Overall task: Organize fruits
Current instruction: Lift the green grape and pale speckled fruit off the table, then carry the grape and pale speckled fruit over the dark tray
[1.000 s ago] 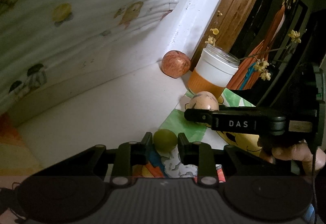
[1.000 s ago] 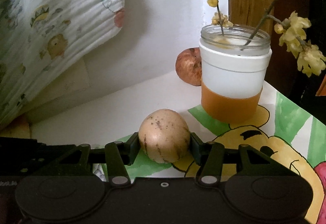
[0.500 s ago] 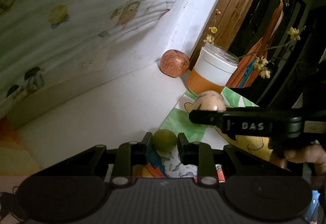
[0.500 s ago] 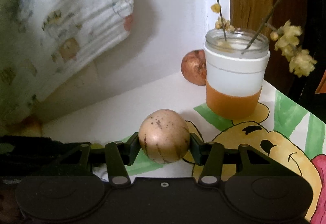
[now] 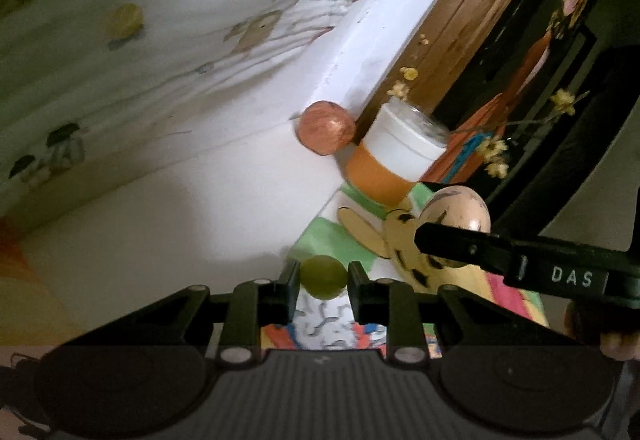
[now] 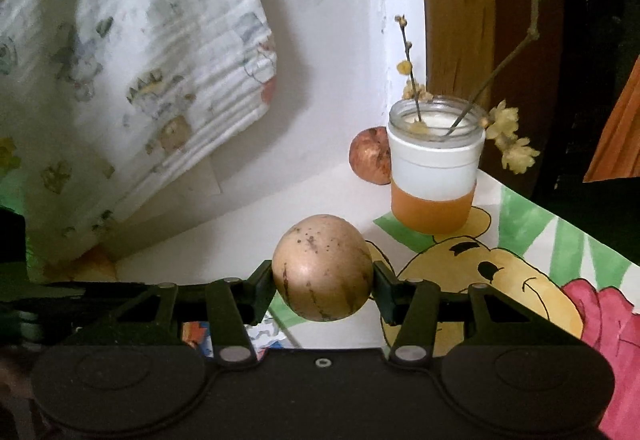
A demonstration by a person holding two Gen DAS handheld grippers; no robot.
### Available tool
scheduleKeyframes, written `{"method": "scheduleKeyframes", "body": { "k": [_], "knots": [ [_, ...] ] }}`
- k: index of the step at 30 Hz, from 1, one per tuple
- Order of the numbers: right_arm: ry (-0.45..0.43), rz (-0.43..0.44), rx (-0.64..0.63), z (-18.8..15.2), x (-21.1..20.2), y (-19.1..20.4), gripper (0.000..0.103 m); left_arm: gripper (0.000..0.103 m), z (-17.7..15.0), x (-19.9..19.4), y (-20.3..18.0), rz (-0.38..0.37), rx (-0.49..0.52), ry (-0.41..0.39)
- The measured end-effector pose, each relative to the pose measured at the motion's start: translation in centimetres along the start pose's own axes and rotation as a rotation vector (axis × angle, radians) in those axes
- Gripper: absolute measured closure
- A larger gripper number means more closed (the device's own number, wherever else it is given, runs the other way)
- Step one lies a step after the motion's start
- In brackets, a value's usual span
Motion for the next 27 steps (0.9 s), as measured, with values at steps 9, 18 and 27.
{"method": "scheduleKeyframes", "body": {
  "k": [9,18,27],
  "knots": [
    [-0.053,-0.023,0.057,0.2,-4.6,-0.2,0.05,0.074,1.8,-2.1,-1.4,-0.061,-0.008,-0.059],
    [-0.115,-0.087,0.113,-0.8,-11.3,0.3,0.05,0.074,3.5,-5.3,-4.2,-0.138,0.026,-0.119],
    [-0.153,-0.135,0.131,-2.7,-17.6,2.1,0.05,0.074,3.8,-9.6,-6.9,-0.2,0.062,-0.166]
  ]
}}
Point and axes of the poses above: each gripper's, at about its wrist camera, not at the fingertips, and x roughly the way its jaws point, y to its left, z to its top, the point moved 10 cm from there along x, roughly the way its jaws point, and after that the axes turned 15 degrees about x, right-handed, at the moved point
